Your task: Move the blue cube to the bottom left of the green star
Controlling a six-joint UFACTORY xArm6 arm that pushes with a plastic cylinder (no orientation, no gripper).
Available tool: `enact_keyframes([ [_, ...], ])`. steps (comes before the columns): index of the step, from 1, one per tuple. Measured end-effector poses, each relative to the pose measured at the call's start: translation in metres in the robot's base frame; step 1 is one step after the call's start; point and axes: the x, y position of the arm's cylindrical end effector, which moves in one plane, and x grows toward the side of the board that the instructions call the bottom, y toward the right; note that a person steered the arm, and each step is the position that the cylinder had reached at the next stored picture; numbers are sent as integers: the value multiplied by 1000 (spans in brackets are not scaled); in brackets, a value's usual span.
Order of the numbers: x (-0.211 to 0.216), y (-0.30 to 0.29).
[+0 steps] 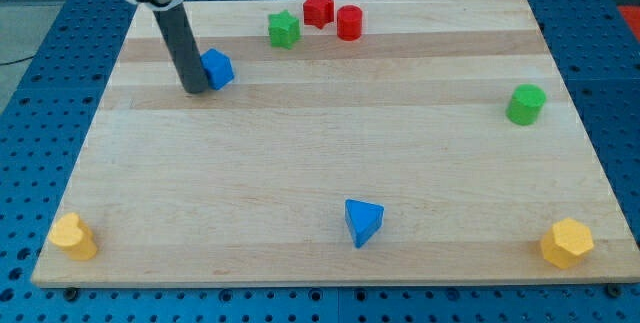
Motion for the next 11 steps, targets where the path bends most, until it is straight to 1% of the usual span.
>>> enact_keyframes([
  [1, -14, 9],
  [2, -8, -20],
  [3, -16, -26],
  [4, -21, -13],
  [6, -24, 45],
  [7, -24, 51],
  [8, -23, 34],
  [9, -36, 9],
  [10, -62, 9],
  [11, -80, 22],
])
